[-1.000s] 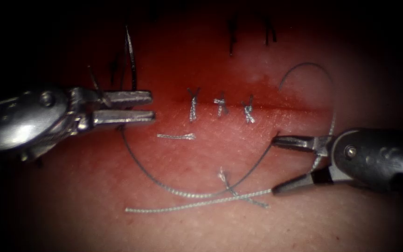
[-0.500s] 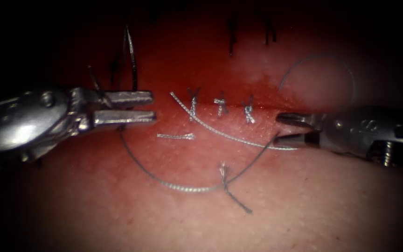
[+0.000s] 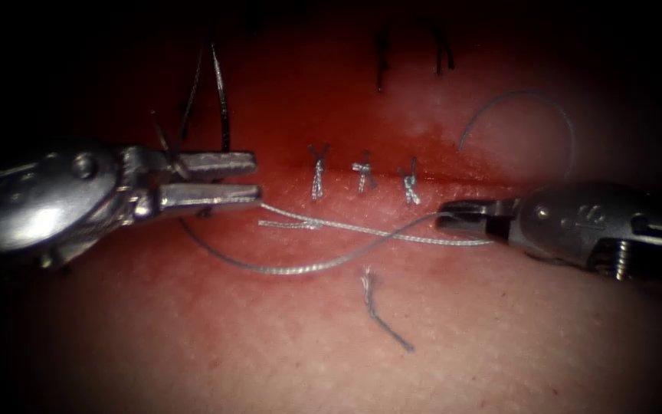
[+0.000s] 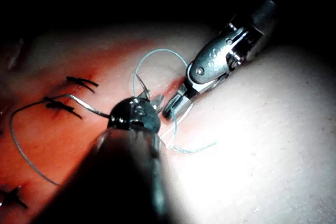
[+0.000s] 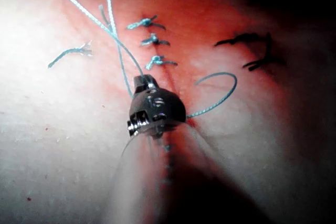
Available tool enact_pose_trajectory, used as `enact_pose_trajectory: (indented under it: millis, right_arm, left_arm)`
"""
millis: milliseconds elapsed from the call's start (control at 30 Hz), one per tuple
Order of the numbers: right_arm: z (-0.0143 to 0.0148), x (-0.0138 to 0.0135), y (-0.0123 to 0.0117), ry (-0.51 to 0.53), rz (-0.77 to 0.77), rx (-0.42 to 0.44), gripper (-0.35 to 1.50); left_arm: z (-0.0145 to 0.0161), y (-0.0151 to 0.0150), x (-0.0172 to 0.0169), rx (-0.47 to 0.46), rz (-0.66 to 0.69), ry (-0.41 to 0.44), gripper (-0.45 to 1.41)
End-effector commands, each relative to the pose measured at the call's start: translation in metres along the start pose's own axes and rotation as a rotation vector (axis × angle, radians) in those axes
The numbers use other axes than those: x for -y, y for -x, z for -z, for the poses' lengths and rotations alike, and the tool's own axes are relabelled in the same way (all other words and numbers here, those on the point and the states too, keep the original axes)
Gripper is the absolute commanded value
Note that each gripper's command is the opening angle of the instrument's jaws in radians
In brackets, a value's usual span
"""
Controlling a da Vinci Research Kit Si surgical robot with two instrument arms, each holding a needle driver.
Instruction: Wound Closure
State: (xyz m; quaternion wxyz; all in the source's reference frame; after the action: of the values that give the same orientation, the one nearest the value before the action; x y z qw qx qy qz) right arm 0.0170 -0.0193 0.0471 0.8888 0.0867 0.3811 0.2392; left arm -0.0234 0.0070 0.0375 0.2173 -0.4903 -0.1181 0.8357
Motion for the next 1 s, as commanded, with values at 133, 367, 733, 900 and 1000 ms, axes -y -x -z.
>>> enact_pose_trajectory:
  millis: [133, 367, 733, 900, 1000]
  right_arm:
    - [0.0011, 0.0029, -0.0021, -0.068, -0.014, -0.014, -0.35]
    - [0.0032, 0.0081, -0.0060, -0.183, -0.030, -0.042, -0.35]
    - [0.0036, 0.0076, -0.0072, -0.215, -0.072, -0.146, 0.36]
    - [0.0044, 0.0040, -0.0067, -0.123, -0.090, -0.193, 0.57]
    - [0.0048, 0.0026, -0.0060, -0.098, -0.083, -0.189, 0.47]
  left_arm:
    - [-0.0005, -0.0002, 0.0003, -0.001, -0.007, 0.000, -0.45]
    - [-0.0005, -0.0002, 0.0005, -0.001, -0.007, 0.001, -0.45]
    - [-0.0005, -0.0001, 0.0006, -0.001, -0.007, 0.001, -0.45]
    - [-0.0005, 0.0000, 0.0007, -0.001, -0.007, 0.001, -0.45]
    - [-0.0005, 0.0000, 0.0007, -0.001, -0.007, 0.001, -0.45]
